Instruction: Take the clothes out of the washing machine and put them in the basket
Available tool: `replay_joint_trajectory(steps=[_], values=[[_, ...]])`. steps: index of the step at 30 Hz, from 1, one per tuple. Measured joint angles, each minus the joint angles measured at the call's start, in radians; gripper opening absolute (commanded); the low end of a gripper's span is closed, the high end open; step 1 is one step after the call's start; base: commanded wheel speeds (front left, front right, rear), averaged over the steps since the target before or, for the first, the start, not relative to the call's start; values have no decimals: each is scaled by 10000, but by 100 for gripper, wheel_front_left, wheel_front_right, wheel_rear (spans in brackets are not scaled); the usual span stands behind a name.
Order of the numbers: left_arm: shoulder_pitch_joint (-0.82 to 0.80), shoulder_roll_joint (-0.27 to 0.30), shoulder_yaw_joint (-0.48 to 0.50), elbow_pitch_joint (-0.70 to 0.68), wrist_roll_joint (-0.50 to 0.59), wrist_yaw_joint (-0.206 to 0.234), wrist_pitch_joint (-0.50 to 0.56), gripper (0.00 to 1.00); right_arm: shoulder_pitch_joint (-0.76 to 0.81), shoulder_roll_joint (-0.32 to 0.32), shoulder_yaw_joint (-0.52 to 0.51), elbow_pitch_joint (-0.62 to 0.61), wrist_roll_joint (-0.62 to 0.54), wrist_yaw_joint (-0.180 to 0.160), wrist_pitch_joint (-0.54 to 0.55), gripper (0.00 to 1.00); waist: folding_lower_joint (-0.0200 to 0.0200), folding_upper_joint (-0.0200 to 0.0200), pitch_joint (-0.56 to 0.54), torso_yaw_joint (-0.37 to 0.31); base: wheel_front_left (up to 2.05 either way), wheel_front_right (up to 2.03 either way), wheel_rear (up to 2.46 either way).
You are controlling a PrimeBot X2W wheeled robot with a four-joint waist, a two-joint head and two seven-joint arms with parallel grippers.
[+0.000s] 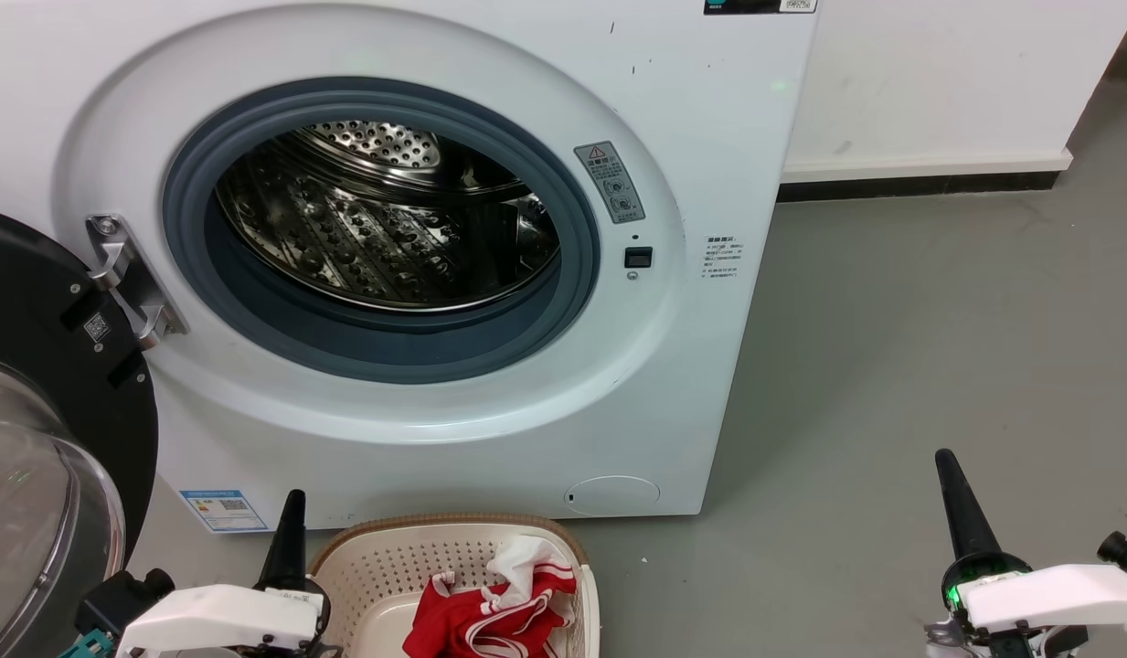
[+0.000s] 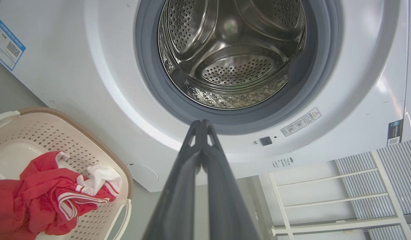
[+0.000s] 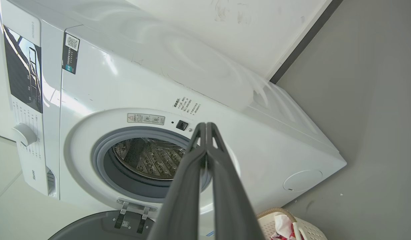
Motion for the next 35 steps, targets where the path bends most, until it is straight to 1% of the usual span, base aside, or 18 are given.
replay_joint_trajectory(steps=[10, 12, 35], values=[[-209, -2, 75, 132, -1072, -155, 263, 0, -218, -2, -111, 186, 1043, 0, 263, 0, 0, 0, 28, 51, 0, 0, 0], [-268, -2, 107, 192, -1473, -190, 353, 0, -268, -2, -153, 268, 1432, 0, 353, 0, -1, 0, 40, 71, 0, 0, 0], [-688, -2, 268, 451, -3553, -516, 848, 0, -714, 6, -399, 637, 3444, 0, 884, 0, 0, 0, 105, 188, 0, 0, 0]])
